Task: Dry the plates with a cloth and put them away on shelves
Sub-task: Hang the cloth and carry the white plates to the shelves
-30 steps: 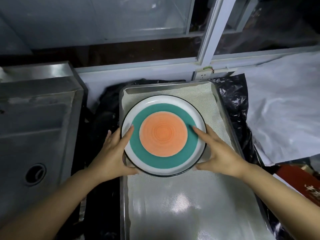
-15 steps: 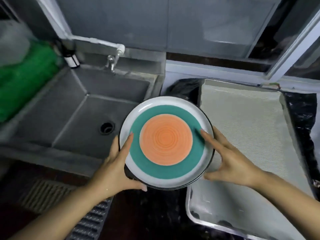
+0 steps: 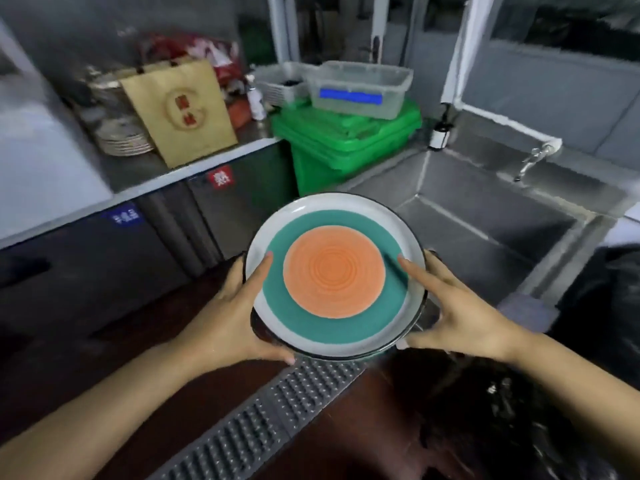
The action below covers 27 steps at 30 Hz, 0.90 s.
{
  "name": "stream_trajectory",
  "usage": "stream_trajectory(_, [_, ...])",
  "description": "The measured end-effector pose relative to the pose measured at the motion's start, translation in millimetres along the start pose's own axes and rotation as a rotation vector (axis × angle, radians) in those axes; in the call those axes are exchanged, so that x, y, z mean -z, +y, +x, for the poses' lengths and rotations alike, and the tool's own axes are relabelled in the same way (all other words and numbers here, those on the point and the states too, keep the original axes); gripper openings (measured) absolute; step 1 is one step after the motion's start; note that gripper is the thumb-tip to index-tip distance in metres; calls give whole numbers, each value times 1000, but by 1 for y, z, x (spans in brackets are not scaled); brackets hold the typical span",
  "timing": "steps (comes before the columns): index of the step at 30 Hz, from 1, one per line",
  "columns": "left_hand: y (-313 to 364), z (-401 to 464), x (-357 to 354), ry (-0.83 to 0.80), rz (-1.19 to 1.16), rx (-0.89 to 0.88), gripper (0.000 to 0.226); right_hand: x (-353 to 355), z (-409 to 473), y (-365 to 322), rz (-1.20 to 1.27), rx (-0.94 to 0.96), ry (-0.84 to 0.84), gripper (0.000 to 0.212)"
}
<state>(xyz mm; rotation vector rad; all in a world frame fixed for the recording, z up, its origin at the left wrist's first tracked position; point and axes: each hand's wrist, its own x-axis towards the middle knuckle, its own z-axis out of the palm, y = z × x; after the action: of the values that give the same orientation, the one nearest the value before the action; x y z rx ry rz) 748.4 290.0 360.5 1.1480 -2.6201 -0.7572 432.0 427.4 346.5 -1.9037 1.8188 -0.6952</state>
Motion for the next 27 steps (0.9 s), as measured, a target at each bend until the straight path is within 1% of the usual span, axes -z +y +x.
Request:
stream_trajectory(4, [-61,-67,50,93,7,137,145,-46,76,-69,-46,146,-113,127])
stream_trajectory(8, [-110,-133,84,193,38,304,151,-89,136,-135,37,286,-292,129])
stream_trajectory(10, [-128,-165,96,258,31,403,154,-112,163,-167,67,372,-357,127])
stream_trajectory(14, [-158,-227,116,370,-1,611,151,-165,215,-234,15,515,-444,123])
stream_trajectory(16, [-172,-257,124,418,-1,689,150,-191,238,-269,-15,558,-517,124])
stream_trajectory(20, [-200,-313,142,520,-8,857,150,-247,281,-345,-50,699,-591,120])
stream_trajectory(24, [-229,-368,155,647,-24,1010,146,-307,314,-426,-71,845,-699,124])
stream_trajectory(27, [-245,-408,158,736,-28,1124,145,-355,330,-486,-44,963,-813,117])
